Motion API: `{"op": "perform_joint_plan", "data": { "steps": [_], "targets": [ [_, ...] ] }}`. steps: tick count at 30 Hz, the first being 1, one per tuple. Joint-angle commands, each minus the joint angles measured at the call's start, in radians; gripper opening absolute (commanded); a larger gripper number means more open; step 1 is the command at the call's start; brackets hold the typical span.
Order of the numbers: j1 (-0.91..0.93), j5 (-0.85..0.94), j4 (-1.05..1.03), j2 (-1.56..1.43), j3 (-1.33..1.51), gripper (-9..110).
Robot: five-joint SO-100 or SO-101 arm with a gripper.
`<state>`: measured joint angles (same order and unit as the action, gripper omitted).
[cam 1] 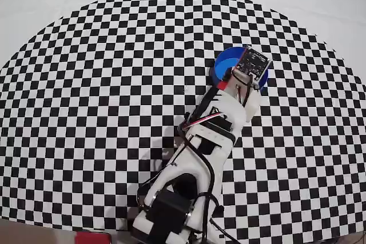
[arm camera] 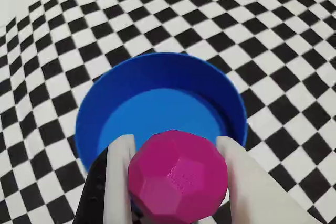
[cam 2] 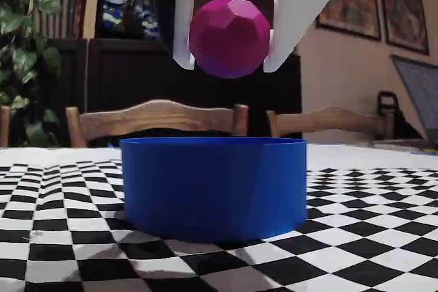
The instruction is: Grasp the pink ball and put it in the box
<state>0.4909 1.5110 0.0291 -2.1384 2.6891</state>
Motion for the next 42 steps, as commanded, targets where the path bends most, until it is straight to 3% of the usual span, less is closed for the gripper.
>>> {"op": "perform_joint_plan", "data": {
  "steps": [1, 42],
  "targets": [
    [0.000, -0.002, 0.003, -0.054, -0.005, 0],
    [0.009, -0.006, 0.003, 0.196, -0.204, 0]
  ]
}}
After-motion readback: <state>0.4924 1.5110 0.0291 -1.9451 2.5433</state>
